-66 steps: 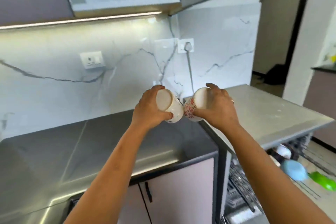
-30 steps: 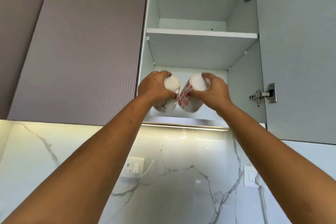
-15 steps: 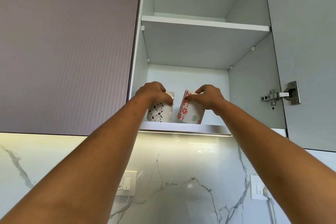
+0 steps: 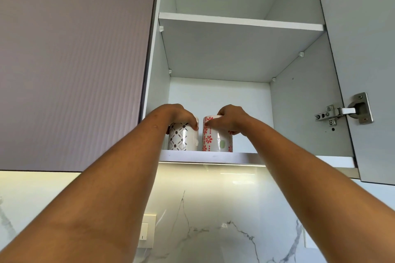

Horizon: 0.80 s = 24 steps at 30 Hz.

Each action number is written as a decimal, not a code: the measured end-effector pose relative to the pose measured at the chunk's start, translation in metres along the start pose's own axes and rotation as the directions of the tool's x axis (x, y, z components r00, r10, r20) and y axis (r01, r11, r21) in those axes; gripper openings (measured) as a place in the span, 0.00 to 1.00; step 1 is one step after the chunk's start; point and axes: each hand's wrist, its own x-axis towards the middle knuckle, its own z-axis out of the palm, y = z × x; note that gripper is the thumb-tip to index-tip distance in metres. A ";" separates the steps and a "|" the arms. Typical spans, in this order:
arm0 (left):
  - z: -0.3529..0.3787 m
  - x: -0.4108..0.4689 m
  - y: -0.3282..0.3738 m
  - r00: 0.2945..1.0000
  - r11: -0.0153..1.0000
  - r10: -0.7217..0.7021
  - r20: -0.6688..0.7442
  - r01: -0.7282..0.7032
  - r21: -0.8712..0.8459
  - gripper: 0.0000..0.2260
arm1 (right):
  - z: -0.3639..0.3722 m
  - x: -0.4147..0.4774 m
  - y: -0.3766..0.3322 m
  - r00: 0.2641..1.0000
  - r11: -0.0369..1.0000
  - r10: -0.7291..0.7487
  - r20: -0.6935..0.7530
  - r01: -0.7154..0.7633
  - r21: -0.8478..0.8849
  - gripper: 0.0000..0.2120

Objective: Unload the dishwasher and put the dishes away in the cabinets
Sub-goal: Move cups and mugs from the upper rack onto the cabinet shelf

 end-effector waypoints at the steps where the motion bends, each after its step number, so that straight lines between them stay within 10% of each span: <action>1: 0.001 0.002 -0.001 1.000 1.000 -0.003 0.002 0.003 0.006 0.21 | 0.000 0.000 0.000 1.000 1.000 0.000 0.002 0.000 -0.002 0.24; 9: 0.013 0.014 -0.018 0.991 0.993 0.118 -0.061 -0.117 0.013 0.23 | 0.020 0.007 0.012 0.998 0.998 -0.028 -0.062 0.024 -0.064 0.22; 16: 0.017 0.028 -0.026 0.907 0.807 0.337 -0.253 -0.139 0.574 0.19 | 0.020 0.009 0.007 0.975 0.927 -0.187 -0.121 0.134 -0.351 0.15; 24: 0.011 0.033 -0.025 0.932 0.758 0.286 -0.224 -0.077 0.648 0.16 | 0.012 0.015 0.009 0.991 0.926 -0.085 0.105 0.118 -0.359 0.24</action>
